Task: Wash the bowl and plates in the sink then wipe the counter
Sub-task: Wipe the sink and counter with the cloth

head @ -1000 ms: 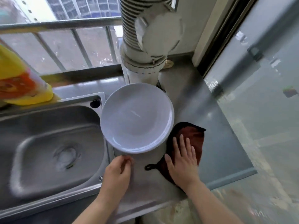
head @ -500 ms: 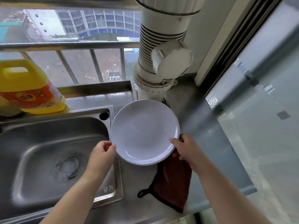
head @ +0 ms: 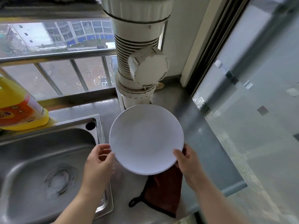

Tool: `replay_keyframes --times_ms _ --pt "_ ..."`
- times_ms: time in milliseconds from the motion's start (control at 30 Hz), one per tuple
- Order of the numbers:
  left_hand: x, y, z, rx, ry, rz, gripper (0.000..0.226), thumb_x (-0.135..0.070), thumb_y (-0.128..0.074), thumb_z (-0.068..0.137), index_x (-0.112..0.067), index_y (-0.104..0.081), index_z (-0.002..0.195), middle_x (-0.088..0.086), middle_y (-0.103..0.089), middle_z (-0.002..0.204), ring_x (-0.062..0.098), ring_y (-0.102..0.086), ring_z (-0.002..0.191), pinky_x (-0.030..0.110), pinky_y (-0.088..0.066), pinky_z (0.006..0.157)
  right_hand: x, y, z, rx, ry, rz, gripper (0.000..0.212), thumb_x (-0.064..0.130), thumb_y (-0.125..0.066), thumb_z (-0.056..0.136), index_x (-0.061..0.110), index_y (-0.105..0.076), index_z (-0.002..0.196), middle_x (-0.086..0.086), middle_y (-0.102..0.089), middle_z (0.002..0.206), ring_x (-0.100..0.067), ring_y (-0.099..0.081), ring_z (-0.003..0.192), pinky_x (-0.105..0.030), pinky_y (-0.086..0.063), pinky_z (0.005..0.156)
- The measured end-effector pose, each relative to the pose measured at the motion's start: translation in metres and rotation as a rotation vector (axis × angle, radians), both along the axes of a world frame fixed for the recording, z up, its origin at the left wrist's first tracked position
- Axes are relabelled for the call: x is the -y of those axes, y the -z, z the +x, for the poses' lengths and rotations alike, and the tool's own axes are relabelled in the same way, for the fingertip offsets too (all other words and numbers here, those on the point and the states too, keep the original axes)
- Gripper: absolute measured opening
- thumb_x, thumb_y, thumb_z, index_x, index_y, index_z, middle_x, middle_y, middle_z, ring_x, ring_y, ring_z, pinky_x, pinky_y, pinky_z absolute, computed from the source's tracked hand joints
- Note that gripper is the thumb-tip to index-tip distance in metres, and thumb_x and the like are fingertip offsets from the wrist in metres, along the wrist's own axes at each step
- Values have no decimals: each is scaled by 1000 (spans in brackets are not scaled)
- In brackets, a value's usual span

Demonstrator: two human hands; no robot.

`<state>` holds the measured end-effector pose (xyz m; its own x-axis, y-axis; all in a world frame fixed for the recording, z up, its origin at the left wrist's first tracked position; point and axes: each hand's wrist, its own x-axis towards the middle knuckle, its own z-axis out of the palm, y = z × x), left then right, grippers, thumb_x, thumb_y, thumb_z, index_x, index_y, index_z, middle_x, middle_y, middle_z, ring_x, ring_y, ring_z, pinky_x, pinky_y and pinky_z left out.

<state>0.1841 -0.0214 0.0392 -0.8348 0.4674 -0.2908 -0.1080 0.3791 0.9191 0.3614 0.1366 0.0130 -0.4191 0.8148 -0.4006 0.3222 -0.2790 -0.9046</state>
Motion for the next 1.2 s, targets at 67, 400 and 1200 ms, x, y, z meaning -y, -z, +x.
replay_keyframes --times_ms 67,400,1200 --pt "-11 -6 7 16 42 60 15 -6 -60 89 -20 -62 94 2 -67 88 17 -63 83 21 -47 64 0 -3 16 -58 80 -39 13 1 -53 92 10 -61 96 6 -69 75 -6 -64 67 -21 -51 57" --pt "-39 10 -5 -118 98 -21 18 -6 -56 90 -17 -61 103 -2 -64 95 11 -57 73 16 -44 46 -57 13 56 -99 394 -14 17 0 -46 93 10 -59 88 4 -61 70 -11 -50 63 -19 -43 56" --pt "-81 38 -29 314 160 -292 27 -2 -46 88 -6 -53 114 18 -64 91 31 -68 67 44 -60 70 -92 53 47 432 350 91 48 48 -61 86 0 -58 95 -14 -67 85 -31 -62 80 -29 -40 67"
